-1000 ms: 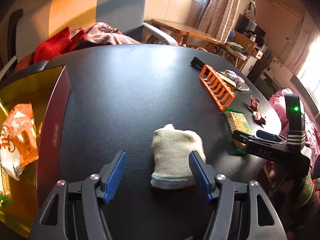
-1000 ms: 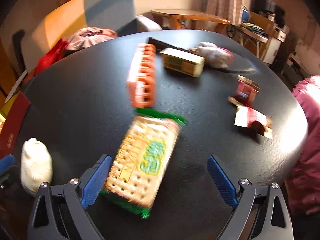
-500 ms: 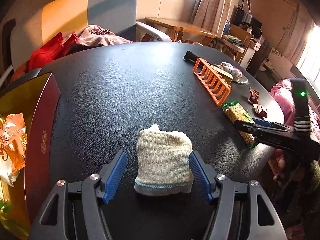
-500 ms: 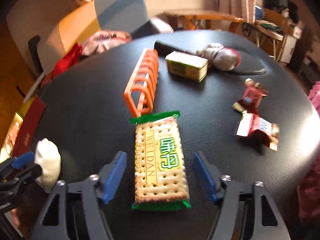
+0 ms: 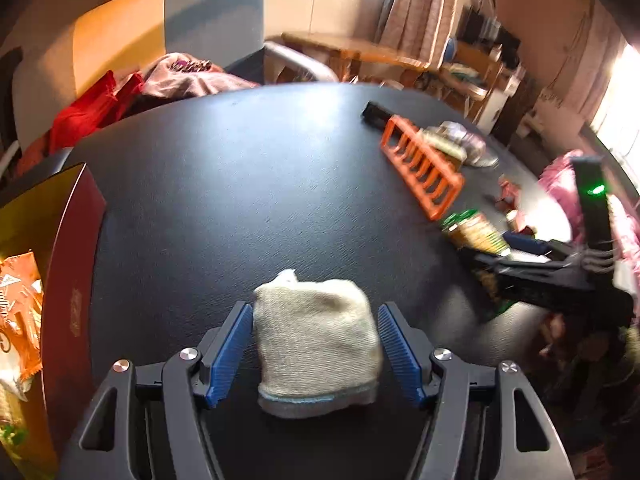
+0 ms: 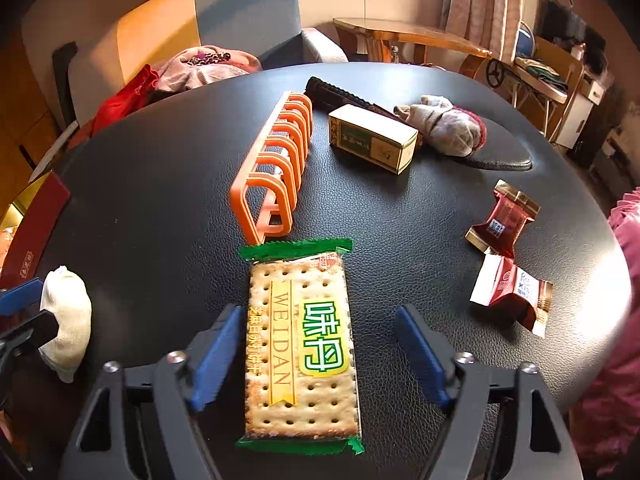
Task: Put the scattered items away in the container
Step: 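Hold the sock with the left gripper while the right gripper grasps the green cracker pack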
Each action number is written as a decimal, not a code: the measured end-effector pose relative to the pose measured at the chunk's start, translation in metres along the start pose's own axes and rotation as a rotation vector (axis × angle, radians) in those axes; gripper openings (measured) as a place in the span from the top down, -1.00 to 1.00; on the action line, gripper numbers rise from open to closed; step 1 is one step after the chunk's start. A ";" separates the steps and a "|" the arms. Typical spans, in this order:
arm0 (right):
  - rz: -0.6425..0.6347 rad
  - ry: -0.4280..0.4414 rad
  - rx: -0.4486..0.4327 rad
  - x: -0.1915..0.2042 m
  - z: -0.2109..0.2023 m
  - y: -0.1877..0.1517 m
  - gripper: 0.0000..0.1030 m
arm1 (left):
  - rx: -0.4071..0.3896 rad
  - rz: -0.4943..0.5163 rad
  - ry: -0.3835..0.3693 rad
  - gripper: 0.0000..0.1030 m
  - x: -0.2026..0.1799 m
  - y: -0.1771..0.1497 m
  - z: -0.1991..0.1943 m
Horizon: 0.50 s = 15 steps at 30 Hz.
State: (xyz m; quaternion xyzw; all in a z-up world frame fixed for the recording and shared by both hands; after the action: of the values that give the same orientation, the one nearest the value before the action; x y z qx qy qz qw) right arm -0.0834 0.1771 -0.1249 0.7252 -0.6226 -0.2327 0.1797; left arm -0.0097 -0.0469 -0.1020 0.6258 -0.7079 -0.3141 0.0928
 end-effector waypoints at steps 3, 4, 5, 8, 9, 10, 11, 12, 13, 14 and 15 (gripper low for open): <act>-0.034 -0.007 -0.012 0.002 0.000 -0.002 -0.58 | 0.014 -0.018 -0.004 -0.29 0.001 -0.003 0.006; -0.037 -0.008 -0.014 0.002 0.000 -0.003 -0.56 | 0.015 -0.023 -0.005 -0.29 0.001 -0.003 0.008; -0.038 -0.010 -0.015 0.002 0.000 -0.003 -0.55 | 0.017 -0.028 -0.007 -0.29 0.001 -0.004 0.010; -0.037 -0.009 -0.018 0.000 -0.001 -0.003 -0.37 | 0.028 -0.049 -0.015 -0.29 0.004 -0.008 0.015; -0.041 -0.011 -0.021 0.000 -0.002 -0.003 -0.23 | 0.031 -0.056 -0.017 -0.27 0.005 -0.009 0.016; -0.043 -0.012 -0.025 0.000 -0.004 -0.004 -0.02 | 0.031 -0.061 -0.020 -0.26 0.006 -0.010 0.017; -0.042 -0.015 -0.027 0.000 -0.005 -0.004 0.04 | 0.024 -0.061 -0.023 -0.25 0.007 -0.012 0.017; -0.039 -0.019 -0.027 0.000 -0.006 -0.005 0.04 | 0.020 -0.060 -0.025 -0.25 0.007 -0.013 0.017; -0.035 -0.022 -0.027 0.000 -0.007 -0.006 0.04 | 0.021 -0.057 -0.022 -0.24 0.007 -0.013 0.016; -0.029 -0.024 -0.027 0.001 -0.008 -0.007 0.04 | 0.021 -0.058 -0.019 -0.24 0.007 -0.013 0.016; -0.022 -0.025 -0.028 0.002 -0.009 -0.009 0.04 | 0.021 -0.059 -0.016 -0.23 0.007 -0.013 0.015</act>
State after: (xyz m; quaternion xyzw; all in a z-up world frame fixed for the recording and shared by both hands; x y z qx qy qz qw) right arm -0.0710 0.1766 -0.1223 0.7266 -0.6133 -0.2525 0.1793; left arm -0.0078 -0.0489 -0.1232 0.6447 -0.6932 -0.3142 0.0713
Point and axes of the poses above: each gripper's, at about its wrist camera, not at the fingertips, and z roughly the way its jaws point, x to its left, y to its top, the point moved 1 cm from there along z, roughly the way its jaws point, and after that the axes turned 11 degrees about -y, right-handed, at the moved point
